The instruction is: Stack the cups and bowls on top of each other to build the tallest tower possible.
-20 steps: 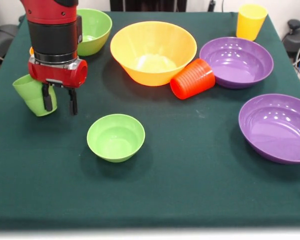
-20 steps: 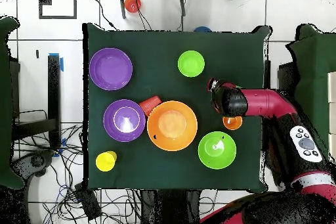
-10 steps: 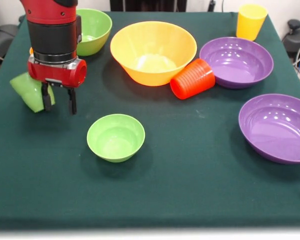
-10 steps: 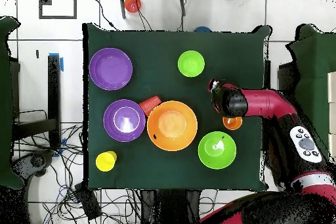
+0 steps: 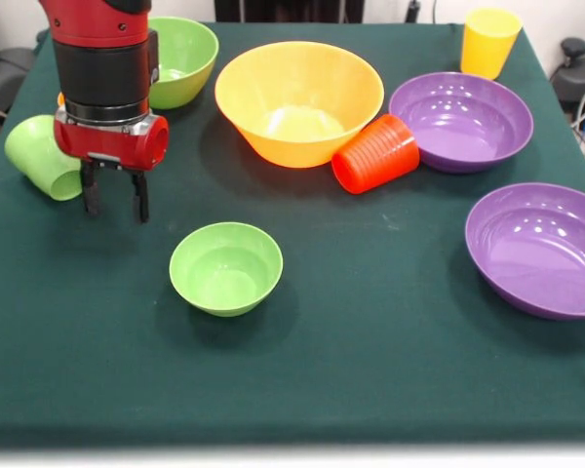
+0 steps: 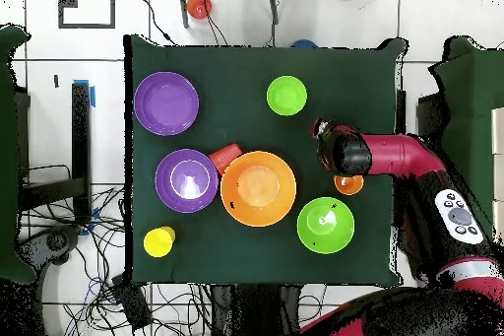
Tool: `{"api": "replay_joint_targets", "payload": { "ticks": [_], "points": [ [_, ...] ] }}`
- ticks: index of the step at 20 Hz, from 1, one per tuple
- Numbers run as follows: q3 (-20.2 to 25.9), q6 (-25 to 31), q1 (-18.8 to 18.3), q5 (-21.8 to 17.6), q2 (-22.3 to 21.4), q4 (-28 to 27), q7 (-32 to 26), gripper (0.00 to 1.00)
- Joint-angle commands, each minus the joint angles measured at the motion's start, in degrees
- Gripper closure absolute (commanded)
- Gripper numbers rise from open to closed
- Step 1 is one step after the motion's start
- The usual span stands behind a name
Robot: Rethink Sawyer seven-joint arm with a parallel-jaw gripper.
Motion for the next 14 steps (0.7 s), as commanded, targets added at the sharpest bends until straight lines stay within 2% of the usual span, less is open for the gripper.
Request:
{"api": "replay_joint_targets", "payload": {
  "ticks": [1, 7, 14],
  "points": [
    [-1.02, 6.38, 2.70, -2.37, 2.29, -2.72, -7.77, 0.00],
    [1.94, 6.73, 1.21, -0.39, 0.63, -0.25, -9.40, 0.00],
    [1.60, 6.70, 1.70, -0.55, 1.02, -1.14, -9.12, 0.00]
  ]
}}
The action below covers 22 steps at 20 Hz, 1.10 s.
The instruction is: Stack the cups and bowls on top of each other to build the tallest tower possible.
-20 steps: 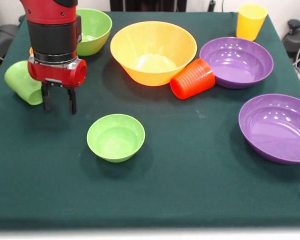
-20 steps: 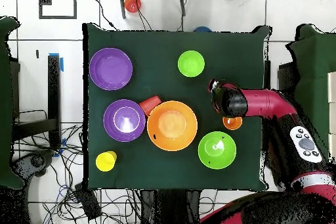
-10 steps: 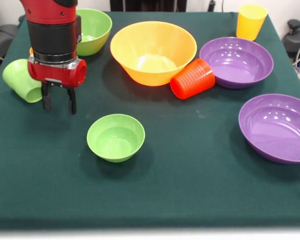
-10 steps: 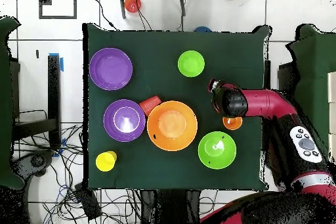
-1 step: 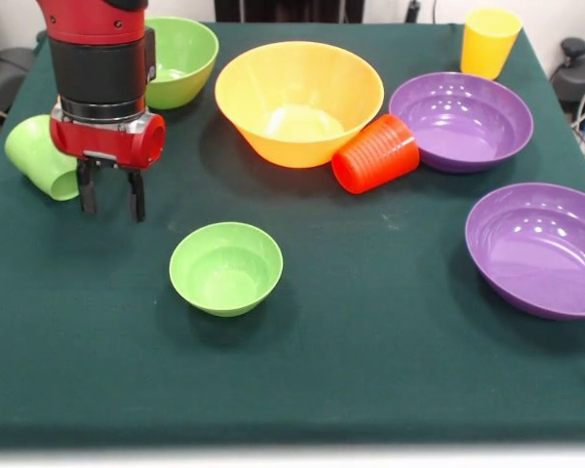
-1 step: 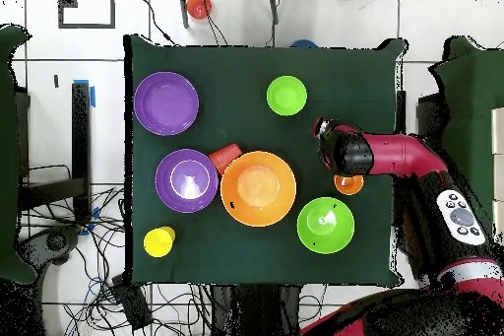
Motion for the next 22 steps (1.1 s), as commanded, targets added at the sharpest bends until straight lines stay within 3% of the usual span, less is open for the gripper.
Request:
{"api": "replay_joint_targets", "payload": {
  "ticks": [1, 14, 16, 19, 22],
  "points": [
    [1.41, 6.58, 1.97, -1.00, 1.51, -1.45, -9.05, 0.00],
    [-4.62, 5.61, 4.61, -3.71, -0.46, 1.28, -4.73, 0.00],
    [-5.10, 3.56, 4.33, -3.80, -0.60, 3.27, -3.63, 0.00],
    [-9.43, -0.90, 7.65, -5.11, 0.02, 5.09, 2.65, 0.00],
    [-10.55, -4.05, 8.17, -4.96, 0.98, 6.81, 3.55, 0.00]
  ]
}}
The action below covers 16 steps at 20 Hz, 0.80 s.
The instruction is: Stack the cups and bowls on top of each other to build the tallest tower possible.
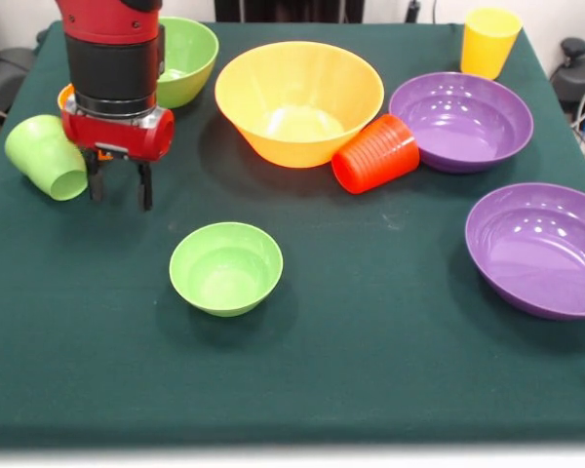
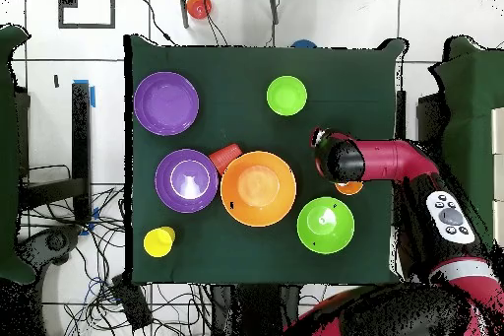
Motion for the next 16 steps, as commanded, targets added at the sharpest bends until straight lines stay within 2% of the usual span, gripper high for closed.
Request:
{"api": "replay_joint_targets", "payload": {
  "ticks": [1, 9, 14, 15, 16],
  "points": [
    [-5.19, -3.88, 3.98, -4.03, 1.83, 6.24, 3.28, 0.00],
    [-7.64, -5.68, 5.71, -2.71, 2.78, 7.37, 3.37, 0.00],
    [-6.35, -3.29, 3.58, -1.49, 2.30, 7.01, -0.50, 0.00],
    [-5.59, -3.96, 2.65, -1.54, 2.58, 7.19, -1.16, 0.00],
    [-6.32, -4.86, 3.20, -2.04, 3.28, 6.44, -0.28, 0.00]
  ]
}}
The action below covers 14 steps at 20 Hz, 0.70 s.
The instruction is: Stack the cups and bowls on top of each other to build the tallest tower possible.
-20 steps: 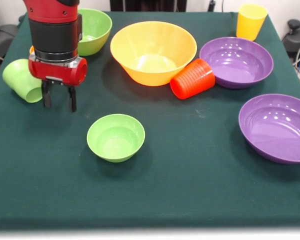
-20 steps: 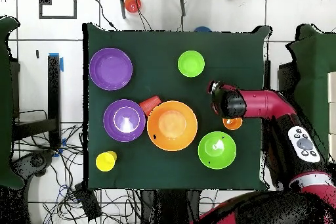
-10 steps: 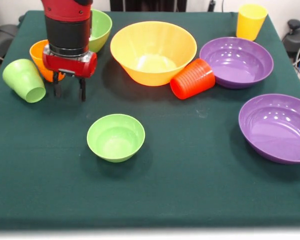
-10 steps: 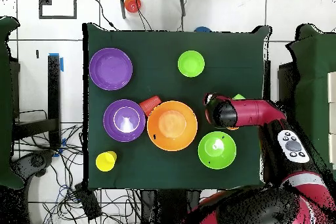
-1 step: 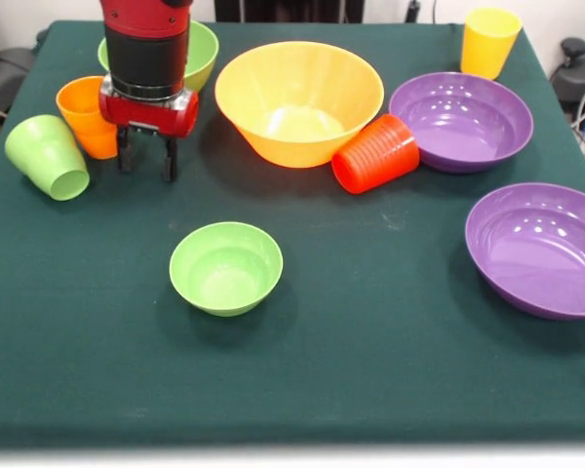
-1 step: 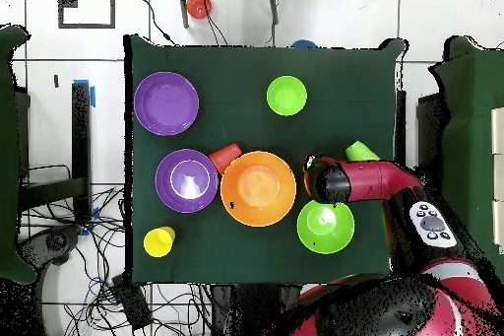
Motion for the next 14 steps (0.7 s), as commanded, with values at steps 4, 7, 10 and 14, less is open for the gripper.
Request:
{"api": "replay_joint_targets", "payload": {
  "ticks": [4, 7, 10, 14],
  "points": [
    [-1.45, -4.70, 1.81, -3.05, 4.92, -0.80, 1.99, 0.00],
    [-0.80, -6.30, 1.32, -4.58, 4.99, -0.99, -0.38, 0.00],
    [-0.20, -5.38, 0.26, -3.98, 4.90, -0.67, -1.81, 0.00],
    [-0.48, -5.82, 0.40, -3.65, 5.35, -0.94, -1.35, 0.00]
  ]
}}
